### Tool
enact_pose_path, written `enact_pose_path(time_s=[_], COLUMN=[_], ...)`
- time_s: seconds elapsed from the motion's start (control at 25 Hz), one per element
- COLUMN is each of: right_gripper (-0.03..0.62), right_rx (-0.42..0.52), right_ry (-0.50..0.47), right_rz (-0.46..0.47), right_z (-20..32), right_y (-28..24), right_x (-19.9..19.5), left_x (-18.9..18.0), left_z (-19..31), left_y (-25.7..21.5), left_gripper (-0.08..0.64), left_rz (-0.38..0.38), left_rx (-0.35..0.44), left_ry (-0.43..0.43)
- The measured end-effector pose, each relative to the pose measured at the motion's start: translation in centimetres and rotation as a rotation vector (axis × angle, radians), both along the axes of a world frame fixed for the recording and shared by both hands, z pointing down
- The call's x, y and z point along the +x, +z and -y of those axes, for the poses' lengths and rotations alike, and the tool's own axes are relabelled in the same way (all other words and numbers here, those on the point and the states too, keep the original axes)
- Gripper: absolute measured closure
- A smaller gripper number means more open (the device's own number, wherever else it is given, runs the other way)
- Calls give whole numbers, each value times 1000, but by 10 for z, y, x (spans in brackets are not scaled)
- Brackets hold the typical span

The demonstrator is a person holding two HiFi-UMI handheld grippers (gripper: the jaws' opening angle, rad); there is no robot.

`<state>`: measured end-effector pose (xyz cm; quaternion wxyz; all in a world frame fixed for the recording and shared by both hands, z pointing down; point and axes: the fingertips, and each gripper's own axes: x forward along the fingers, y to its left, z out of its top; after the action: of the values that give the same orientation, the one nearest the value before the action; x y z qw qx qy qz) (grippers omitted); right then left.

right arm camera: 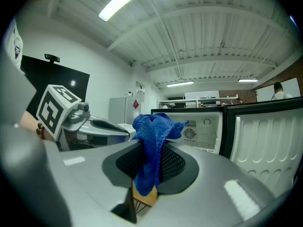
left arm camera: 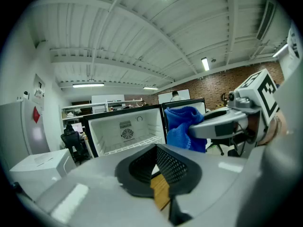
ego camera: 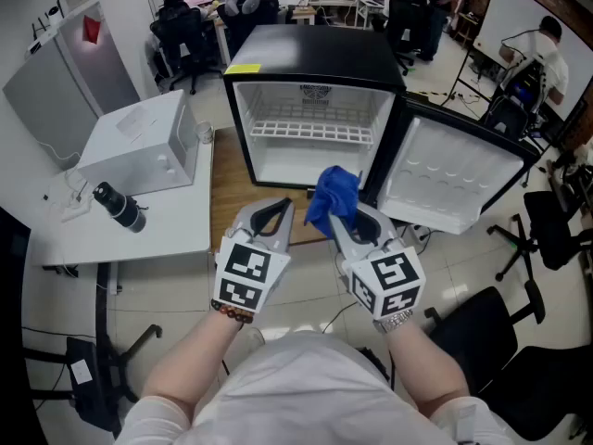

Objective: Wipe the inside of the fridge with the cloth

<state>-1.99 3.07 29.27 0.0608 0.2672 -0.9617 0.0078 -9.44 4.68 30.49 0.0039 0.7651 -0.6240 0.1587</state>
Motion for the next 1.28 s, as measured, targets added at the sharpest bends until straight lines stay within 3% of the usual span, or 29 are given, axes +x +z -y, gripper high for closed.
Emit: enact_pose_path(time_s=[0.28, 0.52, 0.8, 1.28], right_gripper=[515, 515, 515, 518], right_rx=[22, 41, 92, 205], right_ry=[-61, -125, -143, -137], right_rz=[-8, -4, 0, -33], right_z=[12, 22, 52, 129], right_y=[-1, 1, 2, 13], right_x=[3, -23, -81, -207], left_x=[-1, -24, -80, -186], left_z=[6, 11, 36, 113], left_y=[-9, -15, -23, -12], left_gripper=[557, 554, 497, 468], left_rz=[-9, -3, 3, 14], left_rx=[20, 33, 70, 77], left_ry=[-86, -159, -220, -216])
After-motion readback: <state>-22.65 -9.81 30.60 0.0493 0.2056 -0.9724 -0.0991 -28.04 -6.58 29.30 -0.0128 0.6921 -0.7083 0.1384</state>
